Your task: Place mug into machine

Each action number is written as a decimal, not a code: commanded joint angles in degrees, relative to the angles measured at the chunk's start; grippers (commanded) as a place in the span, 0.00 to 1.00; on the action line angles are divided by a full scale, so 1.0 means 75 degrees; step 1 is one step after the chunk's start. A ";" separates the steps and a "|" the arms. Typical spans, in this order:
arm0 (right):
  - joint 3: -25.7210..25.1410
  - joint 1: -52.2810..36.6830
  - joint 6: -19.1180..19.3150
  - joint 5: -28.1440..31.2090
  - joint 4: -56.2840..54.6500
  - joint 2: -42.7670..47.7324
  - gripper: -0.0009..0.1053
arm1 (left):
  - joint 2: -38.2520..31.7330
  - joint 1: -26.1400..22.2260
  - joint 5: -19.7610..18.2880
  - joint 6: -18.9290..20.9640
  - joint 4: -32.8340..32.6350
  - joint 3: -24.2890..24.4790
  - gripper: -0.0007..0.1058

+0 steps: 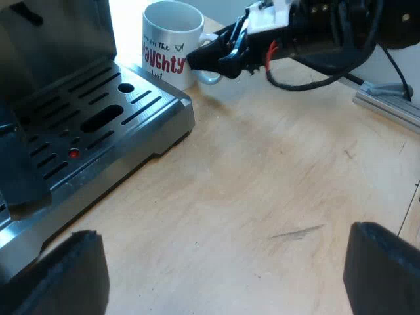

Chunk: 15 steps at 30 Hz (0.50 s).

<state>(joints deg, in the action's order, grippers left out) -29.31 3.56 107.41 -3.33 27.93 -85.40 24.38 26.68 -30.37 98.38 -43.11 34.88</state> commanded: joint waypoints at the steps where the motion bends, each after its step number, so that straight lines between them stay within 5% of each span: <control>1: -0.0019 -0.0030 0.0099 -0.0046 0.0444 -0.0251 0.59 | 0.0000 0.0039 -0.0049 0.0046 0.0069 0.0052 0.72; 8: -0.0019 -0.0030 0.0099 -0.0046 0.0599 -0.0405 0.56 | 0.0000 0.0039 -0.0049 0.0046 0.0069 0.0052 0.72; 12: -0.0019 -0.0030 0.0099 -0.0046 0.0599 -0.0405 0.39 | 0.0000 0.0039 -0.0049 0.0046 0.0069 0.0052 0.72; 13: -0.0019 -0.0030 0.0099 -0.0046 0.0599 -0.0405 0.23 | 0.0000 0.0039 -0.0049 0.0046 0.0069 0.0052 0.72; 15: -0.0019 0.0001 0.0099 -0.0046 0.0580 -0.0390 0.12 | 0.0000 0.0039 -0.0049 0.0046 0.0069 0.0052 0.72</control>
<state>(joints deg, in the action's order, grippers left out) -29.31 3.56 107.53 -3.65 31.49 -88.21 24.38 26.68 -30.34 98.38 -43.11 34.88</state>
